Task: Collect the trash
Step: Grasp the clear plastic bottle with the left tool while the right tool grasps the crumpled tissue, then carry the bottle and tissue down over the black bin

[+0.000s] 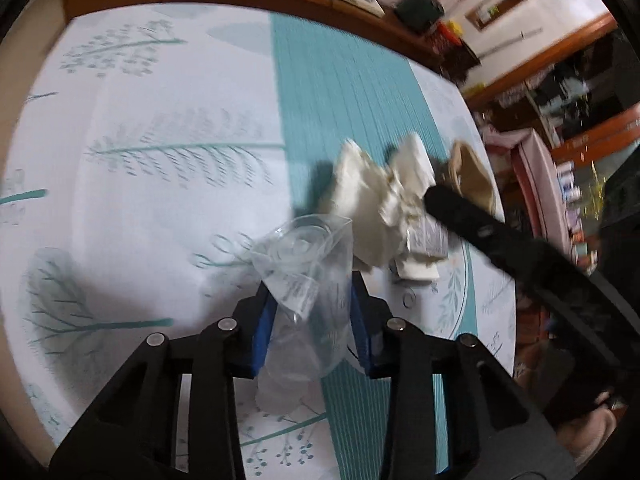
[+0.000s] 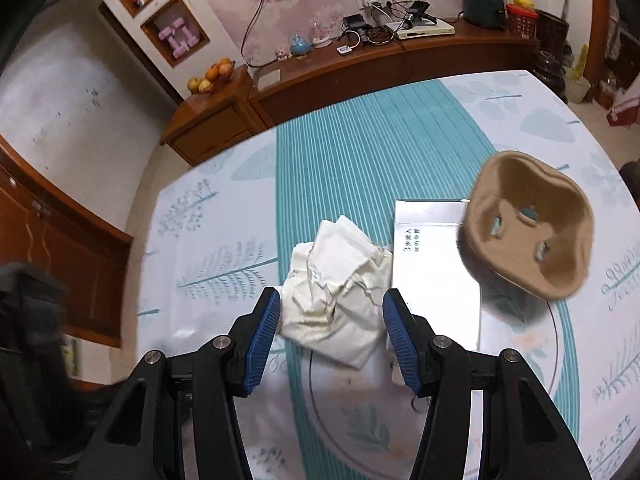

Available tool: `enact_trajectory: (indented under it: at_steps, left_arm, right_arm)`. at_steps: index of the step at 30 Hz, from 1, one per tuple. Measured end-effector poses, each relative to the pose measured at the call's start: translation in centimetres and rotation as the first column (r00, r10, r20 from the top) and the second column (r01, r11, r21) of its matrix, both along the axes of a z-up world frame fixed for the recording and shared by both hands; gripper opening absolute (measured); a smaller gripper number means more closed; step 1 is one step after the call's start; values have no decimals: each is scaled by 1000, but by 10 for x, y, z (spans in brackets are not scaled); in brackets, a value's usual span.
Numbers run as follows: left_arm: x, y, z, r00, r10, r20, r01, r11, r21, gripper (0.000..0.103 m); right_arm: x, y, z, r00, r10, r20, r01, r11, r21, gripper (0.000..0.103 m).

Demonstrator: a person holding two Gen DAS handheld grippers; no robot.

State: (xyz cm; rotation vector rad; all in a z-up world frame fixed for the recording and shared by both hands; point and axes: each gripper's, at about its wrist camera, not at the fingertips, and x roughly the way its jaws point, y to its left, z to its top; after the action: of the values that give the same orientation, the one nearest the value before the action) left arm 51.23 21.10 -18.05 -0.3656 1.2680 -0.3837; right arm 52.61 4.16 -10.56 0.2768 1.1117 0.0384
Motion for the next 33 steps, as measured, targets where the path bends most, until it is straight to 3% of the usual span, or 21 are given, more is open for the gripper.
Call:
enact_trajectory:
  at_steps: [3,5,7,17,25,33]
  left_arm:
    - [1,16,7,999,42,22,-42,999,-1,24]
    - [2,23,10,998,55,31,-55,998,2,22]
    - [0,26,12,997,66,43,-67,998,9,21]
    - [-29,34,37,994,75,74,-74,997,-20,21]
    - [-97,-2,76,993,29,119,-28,1000,-10,21]
    - [-226,-72,108,989,18,147,-18,1000,-3,21]
  right_arm:
    - [10,12,-14,1000,15,5,-15,1000,-21,54]
    - [13,19,-19,999,30,11,-29,999,-38,47]
    - [13,22,-18,999,42,24,-42,999,-34,31]
    - [-26,13,12,995,69,65,-73,995,66,29]
    - [-124,-25,59,987,86,139,-101,989,105,29]
    - [-278,-101,92,974,122,192,-147,982,117,29]
